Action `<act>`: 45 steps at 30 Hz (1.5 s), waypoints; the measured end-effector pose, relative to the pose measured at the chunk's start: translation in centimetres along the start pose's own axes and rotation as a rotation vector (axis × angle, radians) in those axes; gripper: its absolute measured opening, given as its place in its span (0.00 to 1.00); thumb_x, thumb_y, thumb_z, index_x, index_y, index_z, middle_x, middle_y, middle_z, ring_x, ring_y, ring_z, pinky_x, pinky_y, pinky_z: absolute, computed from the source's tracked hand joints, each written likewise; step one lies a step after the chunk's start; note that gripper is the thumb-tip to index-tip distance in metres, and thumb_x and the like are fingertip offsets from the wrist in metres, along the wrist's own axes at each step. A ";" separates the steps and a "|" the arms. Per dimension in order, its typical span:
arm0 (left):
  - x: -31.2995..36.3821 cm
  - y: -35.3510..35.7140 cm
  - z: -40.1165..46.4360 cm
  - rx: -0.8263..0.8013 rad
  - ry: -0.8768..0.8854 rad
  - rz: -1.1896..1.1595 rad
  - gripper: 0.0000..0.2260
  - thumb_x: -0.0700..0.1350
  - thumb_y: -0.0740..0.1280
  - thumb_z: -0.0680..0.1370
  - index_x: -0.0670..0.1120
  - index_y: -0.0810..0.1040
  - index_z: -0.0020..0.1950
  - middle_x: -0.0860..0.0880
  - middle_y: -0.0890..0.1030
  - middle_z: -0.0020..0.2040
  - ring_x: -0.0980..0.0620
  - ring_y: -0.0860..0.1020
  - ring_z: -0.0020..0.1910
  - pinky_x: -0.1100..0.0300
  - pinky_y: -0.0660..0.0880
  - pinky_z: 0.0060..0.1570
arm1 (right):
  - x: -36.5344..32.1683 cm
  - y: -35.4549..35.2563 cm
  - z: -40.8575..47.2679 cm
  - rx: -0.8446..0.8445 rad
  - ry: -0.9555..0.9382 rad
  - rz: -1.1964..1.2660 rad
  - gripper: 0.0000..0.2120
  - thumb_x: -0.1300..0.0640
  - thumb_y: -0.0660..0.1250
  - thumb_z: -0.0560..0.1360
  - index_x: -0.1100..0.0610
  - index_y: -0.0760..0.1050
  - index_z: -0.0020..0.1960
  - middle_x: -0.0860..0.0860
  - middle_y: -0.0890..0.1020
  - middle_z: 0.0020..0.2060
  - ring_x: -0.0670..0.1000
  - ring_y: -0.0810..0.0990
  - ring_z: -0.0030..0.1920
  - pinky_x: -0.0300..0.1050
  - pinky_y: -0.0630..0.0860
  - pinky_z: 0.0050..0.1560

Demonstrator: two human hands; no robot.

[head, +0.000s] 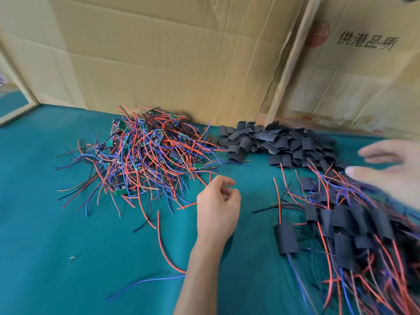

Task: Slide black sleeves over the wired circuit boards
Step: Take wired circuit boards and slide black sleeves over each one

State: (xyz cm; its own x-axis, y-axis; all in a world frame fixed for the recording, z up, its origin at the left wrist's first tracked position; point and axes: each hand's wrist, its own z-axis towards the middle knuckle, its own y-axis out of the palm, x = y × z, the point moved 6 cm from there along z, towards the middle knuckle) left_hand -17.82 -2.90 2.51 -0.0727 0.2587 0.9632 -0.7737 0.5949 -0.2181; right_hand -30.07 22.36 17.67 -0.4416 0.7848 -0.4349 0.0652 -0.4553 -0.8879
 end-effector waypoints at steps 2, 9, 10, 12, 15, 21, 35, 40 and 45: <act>0.0 -0.2 0.0 0.018 0.004 0.002 0.06 0.36 0.66 0.76 0.45 0.81 0.49 0.54 0.78 0.34 0.47 0.79 0.34 0.47 0.81 0.41 | -6.3 2.9 0.3 -0.088 -0.108 0.021 0.16 0.33 0.66 0.62 0.31 0.79 0.49 0.35 0.85 0.42 0.40 0.84 0.45 0.47 0.80 0.56; -0.1 -0.7 0.2 -0.036 -0.025 0.107 0.06 0.37 0.65 0.74 0.40 0.75 0.37 0.42 0.81 0.33 0.36 0.80 0.35 0.42 0.79 0.40 | -20.3 18.9 4.4 -0.481 -0.493 -0.056 0.23 0.67 0.62 0.74 0.44 0.81 0.61 0.51 0.83 0.59 0.53 0.80 0.62 0.49 0.75 0.66; -0.1 -0.7 0.2 -0.052 -0.028 0.103 0.05 0.37 0.64 0.73 0.39 0.76 0.37 0.42 0.81 0.33 0.36 0.79 0.35 0.42 0.79 0.39 | -20.4 20.1 5.3 -0.476 -0.473 -0.091 0.24 0.66 0.62 0.75 0.43 0.80 0.64 0.53 0.80 0.63 0.57 0.78 0.64 0.51 0.74 0.66; 0.0 -0.7 0.2 -0.085 -0.017 0.100 0.05 0.37 0.63 0.71 0.41 0.78 0.37 0.44 0.81 0.32 0.37 0.79 0.33 0.44 0.79 0.38 | -20.1 21.5 6.7 -0.436 -0.449 -0.105 0.25 0.66 0.63 0.75 0.41 0.80 0.64 0.56 0.79 0.64 0.60 0.77 0.64 0.51 0.74 0.65; -0.1 -0.5 0.2 -0.095 -0.030 0.081 0.06 0.37 0.63 0.71 0.43 0.79 0.38 0.46 0.82 0.33 0.40 0.81 0.35 0.45 0.81 0.39 | -19.1 22.0 8.1 -0.346 -0.419 -0.081 0.20 0.66 0.65 0.73 0.44 0.81 0.55 0.57 0.80 0.59 0.61 0.79 0.59 0.52 0.78 0.58; -0.2 -0.5 0.1 -0.082 -0.036 0.046 0.08 0.37 0.64 0.73 0.44 0.82 0.40 0.47 0.83 0.33 0.44 0.82 0.33 0.50 0.81 0.41 | -16.6 21.2 8.6 -0.368 -0.333 -0.006 0.17 0.59 0.79 0.68 0.48 0.73 0.48 0.55 0.81 0.52 0.58 0.79 0.53 0.48 0.77 0.52; 0.7 -0.3 0.1 -0.124 -0.272 -0.802 0.16 0.50 0.58 0.85 0.41 0.81 0.54 0.43 0.87 0.46 0.46 0.86 0.41 0.58 0.81 0.37 | -14.4 13.0 5.0 -0.427 -0.071 0.859 0.11 0.58 0.78 0.71 0.66 0.82 0.46 0.56 0.84 0.34 0.51 0.80 0.30 0.41 0.80 0.32; 0.5 0.0 -0.2 -0.125 -0.247 -0.632 0.11 0.42 0.63 0.84 0.40 0.81 0.47 0.46 0.85 0.39 0.51 0.83 0.35 0.60 0.80 0.36 | -12.5 15.6 4.0 -0.207 -0.283 0.242 0.15 0.47 0.71 0.76 0.53 0.83 0.35 0.53 0.82 0.29 0.49 0.79 0.31 0.45 0.76 0.38; -0.3 0.0 0.0 -0.069 -0.302 -0.566 0.08 0.38 0.65 0.81 0.39 0.81 0.45 0.43 0.83 0.35 0.49 0.83 0.33 0.61 0.79 0.33 | -9.8 16.8 8.1 -0.084 -0.003 0.231 0.06 0.52 0.73 0.70 0.45 0.82 0.47 0.47 0.85 0.48 0.53 0.82 0.52 0.47 0.78 0.53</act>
State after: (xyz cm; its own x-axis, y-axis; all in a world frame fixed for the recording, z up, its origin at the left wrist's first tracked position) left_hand -17.77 -2.94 2.23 0.1532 -0.3294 0.9317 -0.7029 0.6263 0.3370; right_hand -31.93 3.63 8.27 -0.4091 0.6628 -0.6271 0.2389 -0.5855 -0.7747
